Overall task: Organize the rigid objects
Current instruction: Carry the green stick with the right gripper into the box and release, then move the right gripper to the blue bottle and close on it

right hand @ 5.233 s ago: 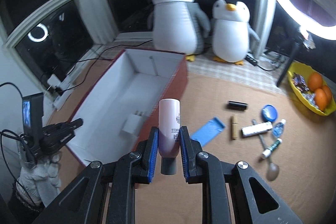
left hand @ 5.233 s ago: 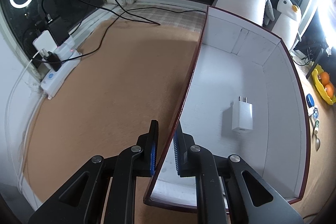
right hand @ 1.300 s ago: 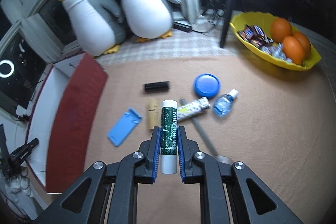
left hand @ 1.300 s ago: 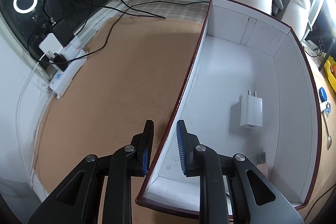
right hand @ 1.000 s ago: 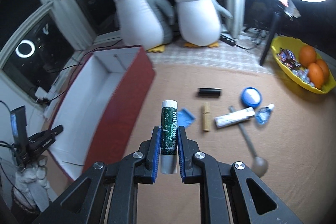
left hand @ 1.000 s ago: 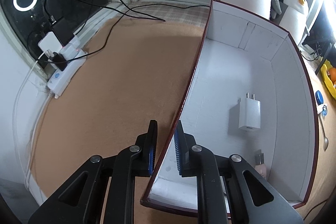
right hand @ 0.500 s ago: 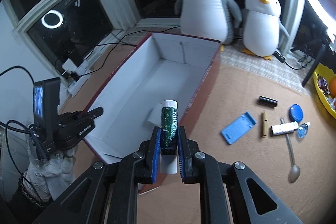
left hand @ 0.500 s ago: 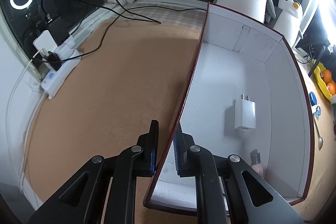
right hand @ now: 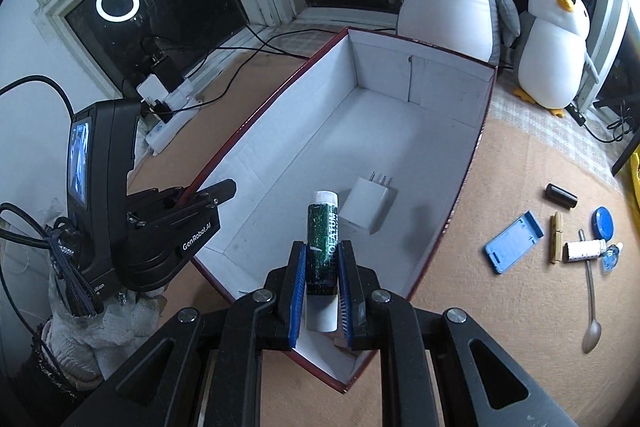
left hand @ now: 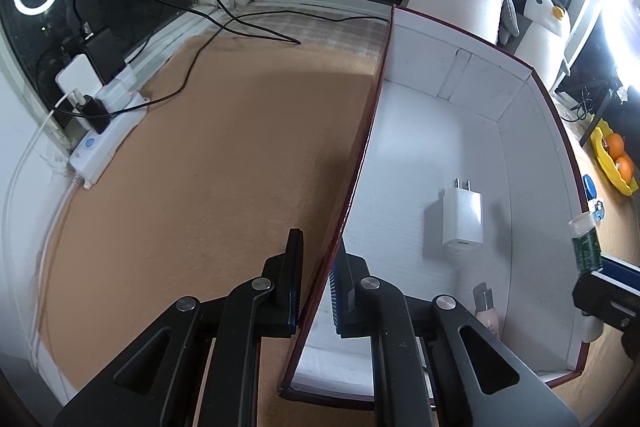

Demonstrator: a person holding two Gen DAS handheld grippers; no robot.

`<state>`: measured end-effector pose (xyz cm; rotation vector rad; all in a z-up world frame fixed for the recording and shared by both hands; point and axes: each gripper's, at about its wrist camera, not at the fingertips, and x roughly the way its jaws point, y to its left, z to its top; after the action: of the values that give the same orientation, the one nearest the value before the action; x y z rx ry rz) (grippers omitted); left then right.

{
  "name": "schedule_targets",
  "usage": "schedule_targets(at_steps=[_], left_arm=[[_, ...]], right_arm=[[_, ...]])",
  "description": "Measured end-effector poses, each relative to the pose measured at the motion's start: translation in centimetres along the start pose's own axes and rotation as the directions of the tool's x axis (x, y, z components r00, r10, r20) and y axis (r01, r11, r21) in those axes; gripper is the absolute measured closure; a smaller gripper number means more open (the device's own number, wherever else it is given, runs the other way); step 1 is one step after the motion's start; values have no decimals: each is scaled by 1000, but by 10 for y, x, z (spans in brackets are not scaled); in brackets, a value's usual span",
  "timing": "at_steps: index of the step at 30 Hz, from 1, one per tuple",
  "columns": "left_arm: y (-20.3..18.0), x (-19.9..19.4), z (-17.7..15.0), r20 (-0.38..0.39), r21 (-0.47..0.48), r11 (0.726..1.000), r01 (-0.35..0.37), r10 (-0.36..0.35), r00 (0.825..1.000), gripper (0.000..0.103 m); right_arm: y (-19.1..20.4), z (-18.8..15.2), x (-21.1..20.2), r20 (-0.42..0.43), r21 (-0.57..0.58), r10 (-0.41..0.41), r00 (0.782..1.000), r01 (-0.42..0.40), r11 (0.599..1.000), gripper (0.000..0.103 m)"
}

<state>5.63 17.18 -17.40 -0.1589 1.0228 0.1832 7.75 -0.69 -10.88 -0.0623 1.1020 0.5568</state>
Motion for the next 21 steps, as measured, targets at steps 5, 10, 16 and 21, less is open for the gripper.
schedule_targets(at_steps=[5, 10, 16, 21], left_arm=[[0, 2, 0, -6, 4, 1000, -1, 1, 1000, 92], [-1, 2, 0, -9, 14, 1000, -10, 11, 1000, 92], [-4, 3, 1, -15, 32, 999, -31, 32, 999, 92], [-5, 4, 2, -25, 43, 998, -50, 51, 998, 91]], right_arm=[[1, 0, 5, -4, -3, 1, 1000, -1, 1000, 83], [-4, 0, 2, 9, 8, 9, 1000, -9, 1000, 70], [-24, 1, -11, 45, 58, 16, 999, -18, 998, 70], [-62, -4, -25, 72, 136, 1, 997, -11, 991, 70]])
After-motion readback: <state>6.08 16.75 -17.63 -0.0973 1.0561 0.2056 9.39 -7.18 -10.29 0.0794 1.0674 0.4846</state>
